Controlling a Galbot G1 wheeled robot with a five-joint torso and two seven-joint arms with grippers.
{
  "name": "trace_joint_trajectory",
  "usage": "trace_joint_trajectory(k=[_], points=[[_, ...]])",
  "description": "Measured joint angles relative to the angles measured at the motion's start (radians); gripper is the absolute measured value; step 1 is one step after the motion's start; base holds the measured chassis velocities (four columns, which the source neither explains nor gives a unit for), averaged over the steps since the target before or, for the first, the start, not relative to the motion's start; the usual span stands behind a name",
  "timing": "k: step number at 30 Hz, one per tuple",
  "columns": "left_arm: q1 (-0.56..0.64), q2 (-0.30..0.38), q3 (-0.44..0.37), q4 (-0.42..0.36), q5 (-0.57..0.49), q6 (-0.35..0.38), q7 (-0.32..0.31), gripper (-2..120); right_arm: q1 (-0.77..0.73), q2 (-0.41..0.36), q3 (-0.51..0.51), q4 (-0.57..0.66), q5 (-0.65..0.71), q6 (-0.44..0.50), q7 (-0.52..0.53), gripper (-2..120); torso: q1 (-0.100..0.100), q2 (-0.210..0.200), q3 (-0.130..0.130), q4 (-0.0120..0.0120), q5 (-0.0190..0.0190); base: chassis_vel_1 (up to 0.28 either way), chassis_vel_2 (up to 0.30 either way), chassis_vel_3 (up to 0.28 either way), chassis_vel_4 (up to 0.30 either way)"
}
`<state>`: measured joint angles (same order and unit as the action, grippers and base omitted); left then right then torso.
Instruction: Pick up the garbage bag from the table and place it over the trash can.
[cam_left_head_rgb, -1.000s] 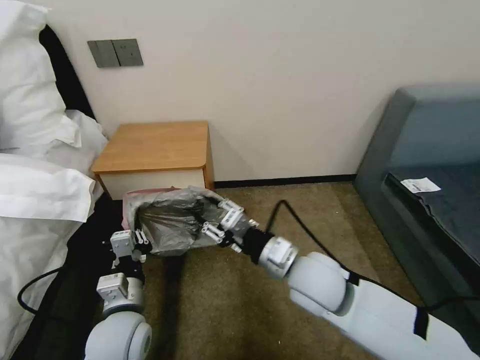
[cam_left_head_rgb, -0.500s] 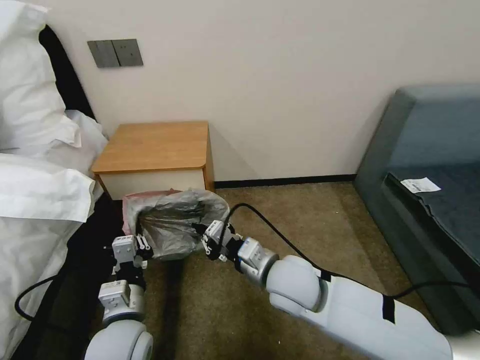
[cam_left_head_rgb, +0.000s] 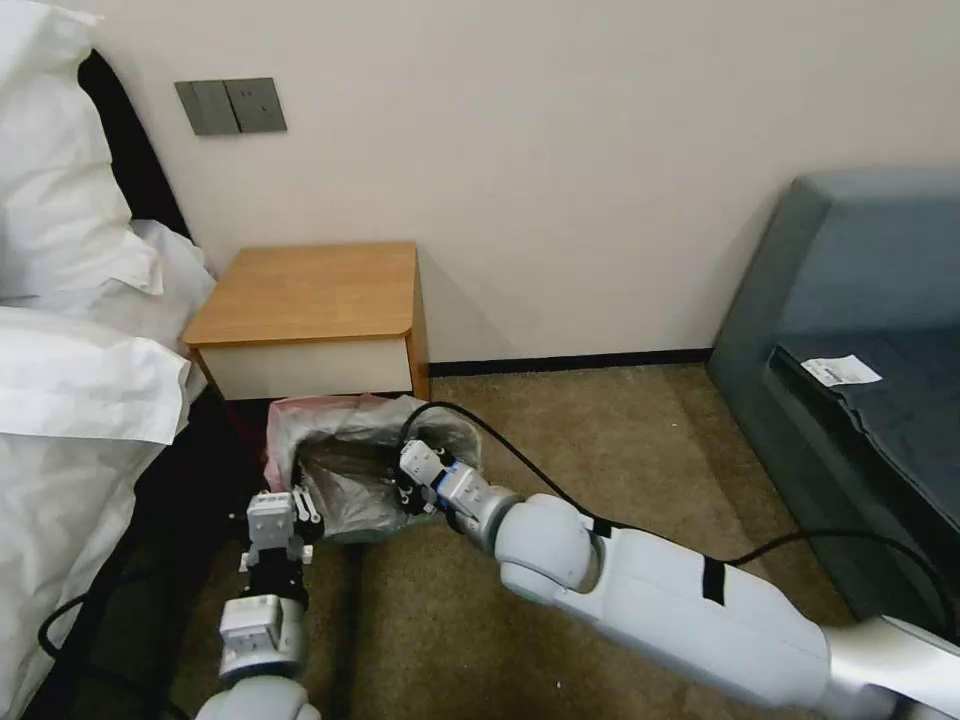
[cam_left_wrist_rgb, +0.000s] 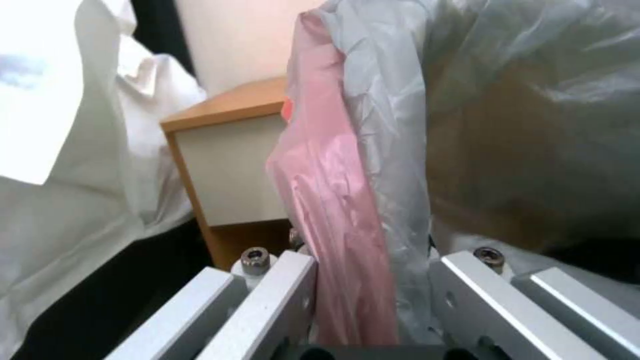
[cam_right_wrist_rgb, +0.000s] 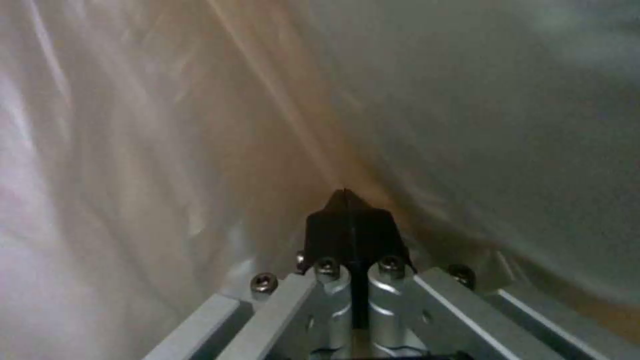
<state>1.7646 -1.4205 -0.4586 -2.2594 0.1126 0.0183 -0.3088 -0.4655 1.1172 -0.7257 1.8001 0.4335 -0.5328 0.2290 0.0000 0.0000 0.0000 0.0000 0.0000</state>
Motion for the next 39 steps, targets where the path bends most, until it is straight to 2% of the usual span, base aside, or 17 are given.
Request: trace_joint_trajectory(k=[1,5,13,20,28,34,37,39], points=[[0.000,0.000,0.000,0.000,0.000,0.000,0.000,3,0.000,0.000,0.000,0.000,0.000,0.000,0.000,0,0.000,0.000,0.000,0.0000,0.0000,0.000,0.000,0.000,0.000],[0.024,0.002,0.028,-0.020,0.042,0.000,0.001,3,0.101,0.017,-0.111,-0.089,-0.093,-0.004,-0.021,0,0.000,0.000,0.000,0.0001,-0.0001,0.000,0.000,0.000,0.000],[0.057,-0.001,0.078,-0.042,0.085,-0.002,0.001,3,0.165,0.057,-0.177,-0.202,-0.176,0.003,-0.053,0,0.000,0.000,0.000,0.0001,-0.0001,0.000,0.000,0.000,0.000],[0.058,-0.003,0.085,-0.043,0.089,-0.003,0.000,3,0.169,0.064,-0.183,-0.227,-0.190,0.012,-0.059,0,0.000,0.000,0.000,0.0001,0.0000,0.000,0.000,0.000,0.000],[0.028,-0.007,0.049,-0.018,0.030,0.028,-0.004,3,0.141,0.029,-0.153,-0.136,-0.180,0.013,-0.058,0,0.000,0.000,0.000,-0.0001,0.0000,0.000,0.000,0.000,0.000],[0.000,-0.005,0.008,-0.025,-0.084,0.111,-0.018,3,0.102,-0.016,-0.136,-0.010,-0.154,0.003,-0.044,0,0.000,0.000,0.000,0.0000,0.0000,0.000,0.000,0.000,0.000],[-0.019,0.003,-0.011,-0.053,-0.209,0.202,-0.037,3,0.045,-0.051,-0.102,0.090,-0.135,-0.001,-0.025,0,0.000,0.000,0.000,0.0000,0.0002,0.000,0.000,0.000,0.000],[-0.021,0.004,-0.012,-0.054,-0.224,0.211,-0.039,3,0.041,-0.054,-0.099,0.099,-0.133,-0.001,-0.023,0,0.000,0.000,0.000,-0.0001,0.0002,0.000,0.000,0.000,0.000]])
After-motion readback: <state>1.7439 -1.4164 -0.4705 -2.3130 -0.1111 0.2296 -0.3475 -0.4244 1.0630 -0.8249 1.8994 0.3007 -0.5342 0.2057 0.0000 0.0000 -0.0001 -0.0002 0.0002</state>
